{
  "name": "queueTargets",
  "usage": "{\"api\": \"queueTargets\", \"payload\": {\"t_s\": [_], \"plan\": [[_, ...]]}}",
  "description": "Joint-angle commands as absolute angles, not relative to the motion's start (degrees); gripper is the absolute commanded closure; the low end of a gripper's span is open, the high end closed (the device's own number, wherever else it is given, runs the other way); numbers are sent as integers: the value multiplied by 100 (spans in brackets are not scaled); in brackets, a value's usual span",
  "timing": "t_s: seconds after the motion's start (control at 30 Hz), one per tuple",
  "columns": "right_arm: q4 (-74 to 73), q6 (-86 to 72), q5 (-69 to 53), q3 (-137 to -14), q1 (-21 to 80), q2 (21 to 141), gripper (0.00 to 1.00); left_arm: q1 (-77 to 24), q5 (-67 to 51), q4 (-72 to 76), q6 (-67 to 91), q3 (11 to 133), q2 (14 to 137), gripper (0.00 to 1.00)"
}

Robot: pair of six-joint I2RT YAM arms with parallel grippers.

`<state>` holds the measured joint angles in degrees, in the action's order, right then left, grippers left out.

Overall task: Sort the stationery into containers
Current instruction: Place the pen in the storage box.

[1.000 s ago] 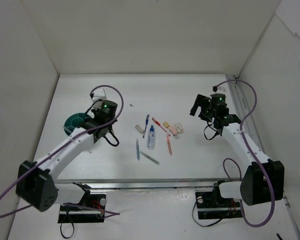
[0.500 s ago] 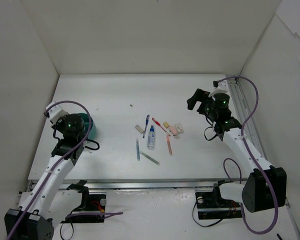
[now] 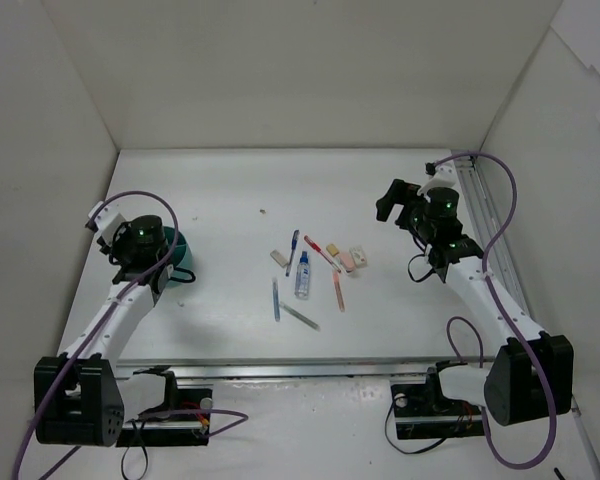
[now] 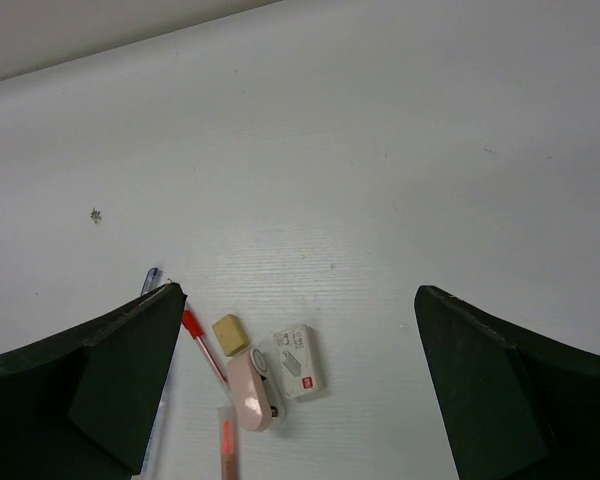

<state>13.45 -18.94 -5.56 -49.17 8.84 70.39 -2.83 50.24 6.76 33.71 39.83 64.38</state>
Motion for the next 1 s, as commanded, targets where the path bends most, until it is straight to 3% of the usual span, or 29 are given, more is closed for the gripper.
{"api": "queueTargets", "payload": {"t_s": [0.0, 0.43, 0.53, 0.57, 0.73, 0.87, 0.97], "plan": [[1714, -1784, -369, -4922, 923, 6803, 2, -255, 5370, 1029, 3639, 4298, 6653, 100], [1635, -1731, -264, -4860, 914, 6618, 2, -255, 5397, 194, 4684, 4395, 7128, 99], [1635, -1758, -272, -4852, 914, 6618, 2, -308, 5396, -165, 4913, 4342, 6892, 81], [1635, -1749, -281, -4860, 923, 6627, 2, -386, 5388, -237, 4939, 4307, 6830, 67], [1600, -1802, -290, -4861, 923, 6601, 2, -457, 5239, -632, 4904, 4333, 6242, 27], [1556, -1846, -325, -4843, 923, 6495, 2, -457, 4704, -1116, 4632, 4640, 5828, 9], [1450, -1907, -447, -4869, 923, 6513, 2, -457, 3178, -766, 3607, 4816, 5695, 0]]}}
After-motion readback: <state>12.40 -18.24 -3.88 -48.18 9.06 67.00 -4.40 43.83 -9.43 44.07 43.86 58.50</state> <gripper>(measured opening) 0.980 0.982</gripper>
